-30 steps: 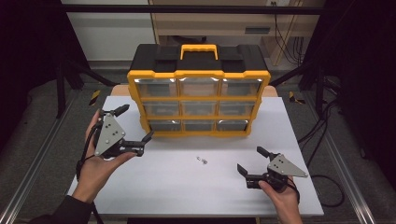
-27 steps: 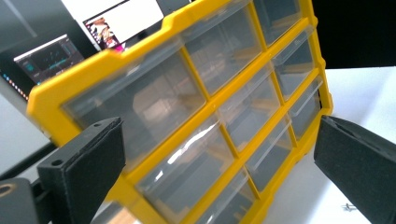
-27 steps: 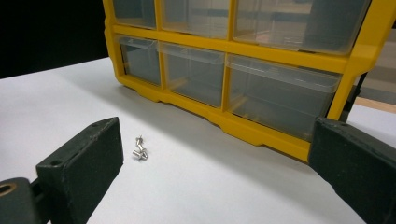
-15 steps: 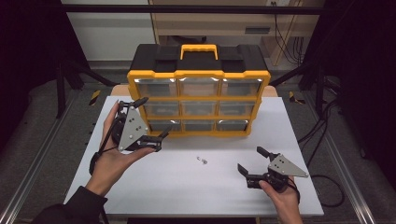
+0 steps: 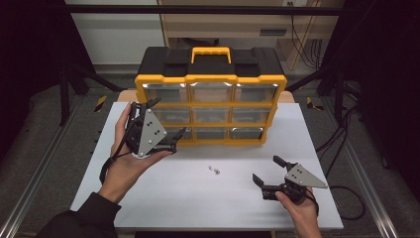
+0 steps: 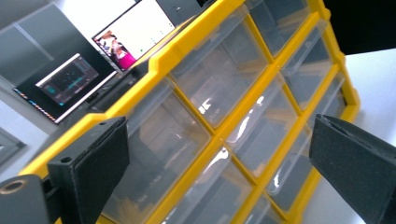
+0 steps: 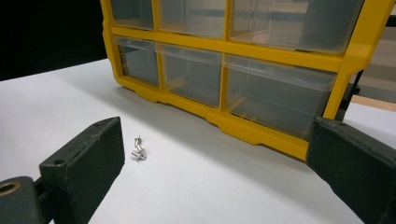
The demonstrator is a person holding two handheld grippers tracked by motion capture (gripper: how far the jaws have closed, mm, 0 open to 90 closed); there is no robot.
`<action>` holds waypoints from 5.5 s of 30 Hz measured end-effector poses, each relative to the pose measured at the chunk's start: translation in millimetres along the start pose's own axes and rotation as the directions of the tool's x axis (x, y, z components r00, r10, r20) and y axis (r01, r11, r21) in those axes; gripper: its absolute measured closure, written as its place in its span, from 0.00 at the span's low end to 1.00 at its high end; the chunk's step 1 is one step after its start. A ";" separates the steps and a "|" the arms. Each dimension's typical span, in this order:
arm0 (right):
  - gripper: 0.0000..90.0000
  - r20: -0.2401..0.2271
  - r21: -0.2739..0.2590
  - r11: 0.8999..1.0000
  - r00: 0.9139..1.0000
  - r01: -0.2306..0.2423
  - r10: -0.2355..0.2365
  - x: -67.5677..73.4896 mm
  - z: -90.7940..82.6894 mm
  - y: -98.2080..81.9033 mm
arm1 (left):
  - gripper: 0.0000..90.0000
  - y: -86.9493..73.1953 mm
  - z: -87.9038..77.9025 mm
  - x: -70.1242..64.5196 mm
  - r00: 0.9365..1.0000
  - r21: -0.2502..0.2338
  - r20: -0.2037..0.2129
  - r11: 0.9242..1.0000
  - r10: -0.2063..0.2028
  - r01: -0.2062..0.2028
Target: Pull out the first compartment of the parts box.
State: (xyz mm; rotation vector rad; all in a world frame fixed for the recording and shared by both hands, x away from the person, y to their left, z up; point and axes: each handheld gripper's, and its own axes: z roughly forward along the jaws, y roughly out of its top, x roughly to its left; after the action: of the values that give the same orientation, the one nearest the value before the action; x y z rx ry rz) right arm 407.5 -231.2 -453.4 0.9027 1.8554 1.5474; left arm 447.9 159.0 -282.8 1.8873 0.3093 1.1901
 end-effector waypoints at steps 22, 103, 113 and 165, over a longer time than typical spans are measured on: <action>0.05 0.006 0.001 1.000 1.000 -0.003 0.003 -1.3 -0.5 -0.3 | 0.10 6.5 10.3 -7.7 0.979 0.117 -0.139 0.984 0.152 -0.136; 0.06 0.002 0.008 1.000 1.000 -0.016 0.016 -2.4 -0.4 -2.9 | 0.38 2.3 41.0 -5.9 0.796 0.347 -0.279 0.829 0.538 -0.439; 0.06 0.002 0.007 1.000 1.000 -0.012 0.012 -2.3 -0.2 -3.4 | 0.48 1.6 44.4 -7.4 0.770 0.339 -0.295 0.816 0.565 -0.469; 0.08 0.002 0.026 1.000 1.000 -0.014 0.014 -1.8 0.0 -4.1 | 0.67 -8.9 55.2 -12.5 0.715 0.363 -0.337 0.785 0.613 -0.502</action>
State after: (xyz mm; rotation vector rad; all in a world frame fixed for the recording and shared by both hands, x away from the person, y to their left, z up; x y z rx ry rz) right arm 408.0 -233.0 -457.4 0.9309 1.8759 1.5333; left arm 489.2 127.5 -307.0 1.9708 0.1153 2.1021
